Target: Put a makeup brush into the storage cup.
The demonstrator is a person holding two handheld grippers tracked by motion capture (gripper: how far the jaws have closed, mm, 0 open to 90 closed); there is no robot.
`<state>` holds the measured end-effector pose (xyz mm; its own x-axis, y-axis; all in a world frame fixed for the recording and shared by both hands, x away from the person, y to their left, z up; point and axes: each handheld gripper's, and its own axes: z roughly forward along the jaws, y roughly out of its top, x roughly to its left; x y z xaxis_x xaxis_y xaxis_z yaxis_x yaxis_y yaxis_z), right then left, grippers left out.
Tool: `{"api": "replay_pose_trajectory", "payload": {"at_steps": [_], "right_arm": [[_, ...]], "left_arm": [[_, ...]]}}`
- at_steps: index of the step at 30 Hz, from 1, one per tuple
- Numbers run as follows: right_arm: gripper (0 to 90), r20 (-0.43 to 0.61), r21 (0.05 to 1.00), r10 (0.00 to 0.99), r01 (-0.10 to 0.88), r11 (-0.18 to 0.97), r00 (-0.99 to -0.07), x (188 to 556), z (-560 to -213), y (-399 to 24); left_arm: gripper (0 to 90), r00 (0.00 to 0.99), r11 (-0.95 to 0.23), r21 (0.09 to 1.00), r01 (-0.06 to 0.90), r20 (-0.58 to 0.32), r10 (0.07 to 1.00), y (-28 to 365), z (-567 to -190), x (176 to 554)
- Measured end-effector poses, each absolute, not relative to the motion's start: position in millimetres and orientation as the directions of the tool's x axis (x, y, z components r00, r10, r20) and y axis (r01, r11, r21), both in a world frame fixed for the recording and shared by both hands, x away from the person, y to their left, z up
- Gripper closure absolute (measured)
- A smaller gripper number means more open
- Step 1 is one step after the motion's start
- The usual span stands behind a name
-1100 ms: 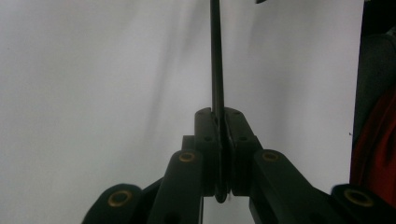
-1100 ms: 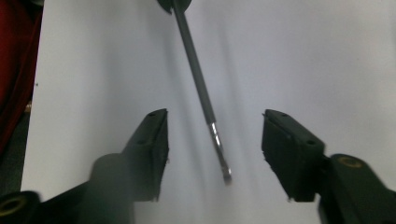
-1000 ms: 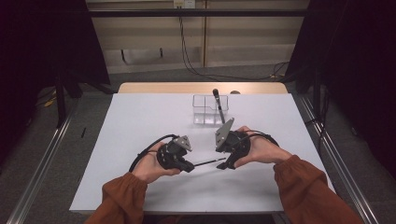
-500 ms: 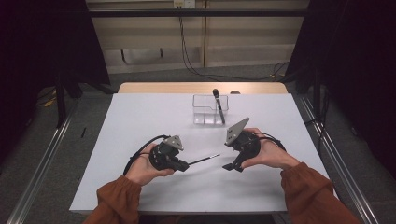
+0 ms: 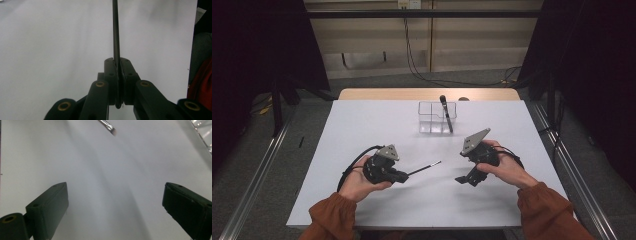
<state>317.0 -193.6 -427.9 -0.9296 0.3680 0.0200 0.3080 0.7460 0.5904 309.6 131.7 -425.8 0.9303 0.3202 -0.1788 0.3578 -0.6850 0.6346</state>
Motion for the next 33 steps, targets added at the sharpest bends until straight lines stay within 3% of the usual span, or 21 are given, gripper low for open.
{"api": "replay_pose_trajectory", "payload": {"at_steps": [21, 33], "right_arm": [[9.4, 0.107, 0.675, 0.452, 0.398, 0.621, -0.886, 299, -450, -215], [9.3, 0.085, 0.759, 0.472, 0.365, 0.540, -0.877, 284, -449, -212]], "left_arm": [[85.4, 0.919, -0.585, 0.730, 0.354, -0.156, 0.362, 151, -429, 297], [85.4, 0.910, -0.457, 0.819, 0.348, -0.177, 0.375, 163, -434, 293]]}}
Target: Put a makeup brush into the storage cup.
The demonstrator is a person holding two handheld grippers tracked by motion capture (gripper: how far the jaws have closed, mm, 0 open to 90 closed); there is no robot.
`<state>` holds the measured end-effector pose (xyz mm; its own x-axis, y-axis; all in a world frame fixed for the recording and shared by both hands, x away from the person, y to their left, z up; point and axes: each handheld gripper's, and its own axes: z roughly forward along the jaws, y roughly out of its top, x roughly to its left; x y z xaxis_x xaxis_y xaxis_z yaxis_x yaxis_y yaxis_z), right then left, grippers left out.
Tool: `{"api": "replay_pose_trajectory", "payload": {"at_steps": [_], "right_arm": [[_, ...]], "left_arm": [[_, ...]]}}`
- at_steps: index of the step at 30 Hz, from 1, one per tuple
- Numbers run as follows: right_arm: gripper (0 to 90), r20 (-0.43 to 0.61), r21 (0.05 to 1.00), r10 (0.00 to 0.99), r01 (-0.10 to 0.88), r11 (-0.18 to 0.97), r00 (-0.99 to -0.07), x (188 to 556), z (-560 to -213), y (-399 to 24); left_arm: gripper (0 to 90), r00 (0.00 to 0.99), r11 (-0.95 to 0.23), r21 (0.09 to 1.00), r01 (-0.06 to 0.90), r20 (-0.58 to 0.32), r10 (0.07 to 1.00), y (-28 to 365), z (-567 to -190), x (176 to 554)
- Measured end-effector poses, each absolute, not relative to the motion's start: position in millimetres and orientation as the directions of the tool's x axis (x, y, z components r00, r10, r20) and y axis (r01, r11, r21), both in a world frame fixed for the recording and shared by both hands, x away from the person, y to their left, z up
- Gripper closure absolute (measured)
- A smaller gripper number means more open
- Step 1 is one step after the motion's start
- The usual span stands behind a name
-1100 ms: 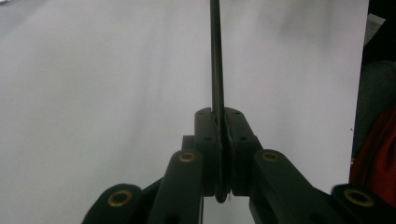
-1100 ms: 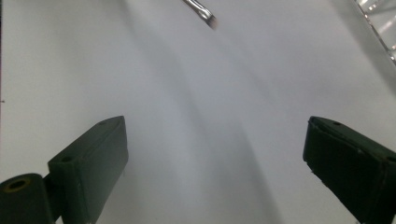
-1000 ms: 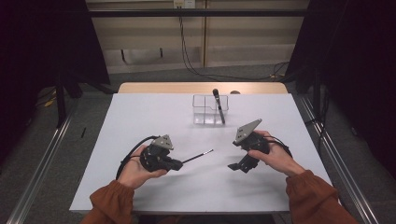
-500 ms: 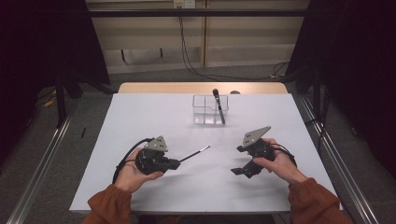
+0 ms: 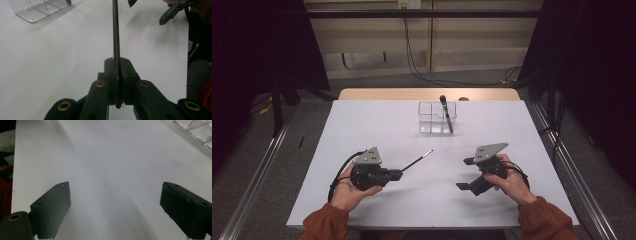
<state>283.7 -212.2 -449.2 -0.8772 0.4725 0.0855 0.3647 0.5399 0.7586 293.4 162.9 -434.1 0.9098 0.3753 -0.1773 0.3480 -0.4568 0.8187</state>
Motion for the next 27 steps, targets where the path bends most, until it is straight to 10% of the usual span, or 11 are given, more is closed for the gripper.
{"api": "replay_pose_trajectory", "payload": {"at_steps": [27], "right_arm": [[7.1, 0.117, 0.917, 0.453, 0.272, 0.293, -0.884, 279, -442, -199]], "left_arm": [[85.4, 0.900, -0.254, 0.921, 0.296, -0.180, 0.396, 151, -441, 286]]}}
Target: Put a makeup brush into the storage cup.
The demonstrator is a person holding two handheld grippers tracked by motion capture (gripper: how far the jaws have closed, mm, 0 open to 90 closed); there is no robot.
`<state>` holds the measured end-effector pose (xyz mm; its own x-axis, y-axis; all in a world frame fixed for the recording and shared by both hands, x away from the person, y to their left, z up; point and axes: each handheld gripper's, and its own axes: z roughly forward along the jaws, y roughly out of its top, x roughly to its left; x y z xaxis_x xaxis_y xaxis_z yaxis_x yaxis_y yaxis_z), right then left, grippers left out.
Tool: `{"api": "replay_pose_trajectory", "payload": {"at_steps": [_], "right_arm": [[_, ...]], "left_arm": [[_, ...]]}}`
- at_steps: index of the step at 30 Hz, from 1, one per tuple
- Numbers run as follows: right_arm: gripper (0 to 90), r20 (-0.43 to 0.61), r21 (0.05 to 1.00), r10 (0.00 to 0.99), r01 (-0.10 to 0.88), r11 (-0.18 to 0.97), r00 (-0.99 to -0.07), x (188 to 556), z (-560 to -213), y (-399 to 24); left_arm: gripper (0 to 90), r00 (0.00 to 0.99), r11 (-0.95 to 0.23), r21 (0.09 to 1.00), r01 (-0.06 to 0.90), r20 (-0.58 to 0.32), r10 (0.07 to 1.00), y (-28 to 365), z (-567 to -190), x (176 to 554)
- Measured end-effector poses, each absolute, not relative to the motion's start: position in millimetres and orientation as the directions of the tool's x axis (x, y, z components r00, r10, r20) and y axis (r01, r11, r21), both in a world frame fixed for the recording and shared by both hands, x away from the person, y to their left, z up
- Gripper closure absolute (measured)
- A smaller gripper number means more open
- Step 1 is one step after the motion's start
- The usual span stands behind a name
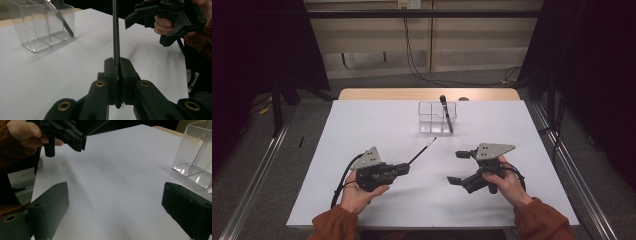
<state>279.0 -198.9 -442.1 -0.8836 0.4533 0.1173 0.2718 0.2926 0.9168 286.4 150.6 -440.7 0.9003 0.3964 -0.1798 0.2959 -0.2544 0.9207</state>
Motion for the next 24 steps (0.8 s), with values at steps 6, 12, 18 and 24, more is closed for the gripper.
{"api": "replay_pose_trajectory", "payload": {"at_steps": [6, 12, 18, 24], "right_arm": [[7.1, 0.121, 0.936, 0.436, 0.248, 0.249, -0.892, 279, -442, -193], [7.4, 0.123, 0.945, 0.424, 0.237, 0.227, -0.897, 283, -438, -184], [7.3, 0.143, 0.955, 0.397, 0.232, 0.185, -0.907, 283, -435, -178], [7.3, 0.163, 0.960, 0.360, 0.232, 0.156, -0.919, 282, -436, -175]], "left_arm": [[85.3, 0.903, -0.207, 0.938, 0.279, -0.183, 0.390, 149, -439, 285], [85.3, 0.910, -0.201, 0.944, 0.262, -0.171, 0.379, 144, -439, 283], [85.3, 0.915, -0.206, 0.945, 0.255, -0.167, 0.368, 139, -441, 282], [85.3, 0.922, -0.222, 0.943, 0.248, -0.159, 0.353, 136, -442, 282]]}}
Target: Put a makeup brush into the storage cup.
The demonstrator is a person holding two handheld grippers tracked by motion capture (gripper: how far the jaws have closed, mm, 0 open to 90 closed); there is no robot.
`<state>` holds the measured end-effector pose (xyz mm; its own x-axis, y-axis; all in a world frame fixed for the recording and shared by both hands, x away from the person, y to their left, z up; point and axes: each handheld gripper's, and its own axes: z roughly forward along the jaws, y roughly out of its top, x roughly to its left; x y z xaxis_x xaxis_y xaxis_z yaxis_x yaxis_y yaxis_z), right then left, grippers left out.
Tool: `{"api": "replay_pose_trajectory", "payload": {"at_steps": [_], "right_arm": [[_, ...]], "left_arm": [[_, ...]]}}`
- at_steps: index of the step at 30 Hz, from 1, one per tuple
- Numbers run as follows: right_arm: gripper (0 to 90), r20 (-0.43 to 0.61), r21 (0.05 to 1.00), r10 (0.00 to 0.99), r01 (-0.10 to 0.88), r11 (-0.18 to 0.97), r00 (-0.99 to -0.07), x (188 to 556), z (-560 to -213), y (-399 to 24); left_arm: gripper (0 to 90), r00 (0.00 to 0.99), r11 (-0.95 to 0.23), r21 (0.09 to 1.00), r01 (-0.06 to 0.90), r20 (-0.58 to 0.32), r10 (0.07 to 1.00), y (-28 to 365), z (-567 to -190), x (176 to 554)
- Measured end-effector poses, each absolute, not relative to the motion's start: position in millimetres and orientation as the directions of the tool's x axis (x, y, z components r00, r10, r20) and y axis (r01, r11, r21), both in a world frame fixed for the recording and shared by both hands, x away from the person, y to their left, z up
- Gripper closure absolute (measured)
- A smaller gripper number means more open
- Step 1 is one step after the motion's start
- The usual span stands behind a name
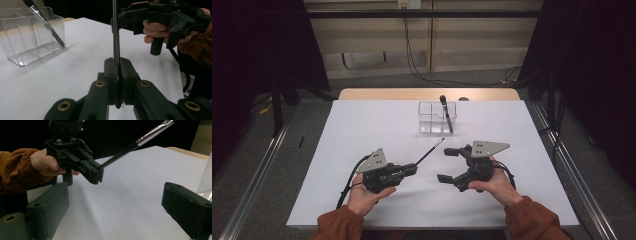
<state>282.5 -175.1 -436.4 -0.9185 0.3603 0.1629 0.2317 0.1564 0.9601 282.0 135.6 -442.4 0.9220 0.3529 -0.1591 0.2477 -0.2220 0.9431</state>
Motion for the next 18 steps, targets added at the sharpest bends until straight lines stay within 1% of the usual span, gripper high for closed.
{"api": "replay_pose_trajectory", "payload": {"at_steps": [6, 10, 13, 18], "right_arm": [[10.0, 0.160, 0.963, 0.352, 0.224, 0.149, -0.922, 281.7, -431.8, -170.0], [17.6, 0.165, 0.963, 0.352, 0.227, 0.144, -0.921, 284.4, -430.6, -166.9], [25.2, 0.169, 0.964, 0.359, 0.230, 0.133, -0.918, 286.3, -430.8, -166.0], [34.4, 0.169, 0.965, 0.365, 0.230, 0.129, -0.915, 287.9, -432.3, -165.7]], "left_arm": [[85.3, 0.924, -0.219, 0.944, 0.245, -0.159, 0.348, 132.9, -441.8, 281.9], [85.3, 0.928, -0.229, 0.942, 0.244, -0.158, 0.338, 130.8, -442.7, 281.0], [85.3, 0.930, -0.233, 0.942, 0.242, -0.156, 0.334, 129.9, -443.5, 281.0], [85.3, 0.932, -0.247, 0.938, 0.242, -0.154, 0.327, 129.2, -444.8, 280.6]]}}
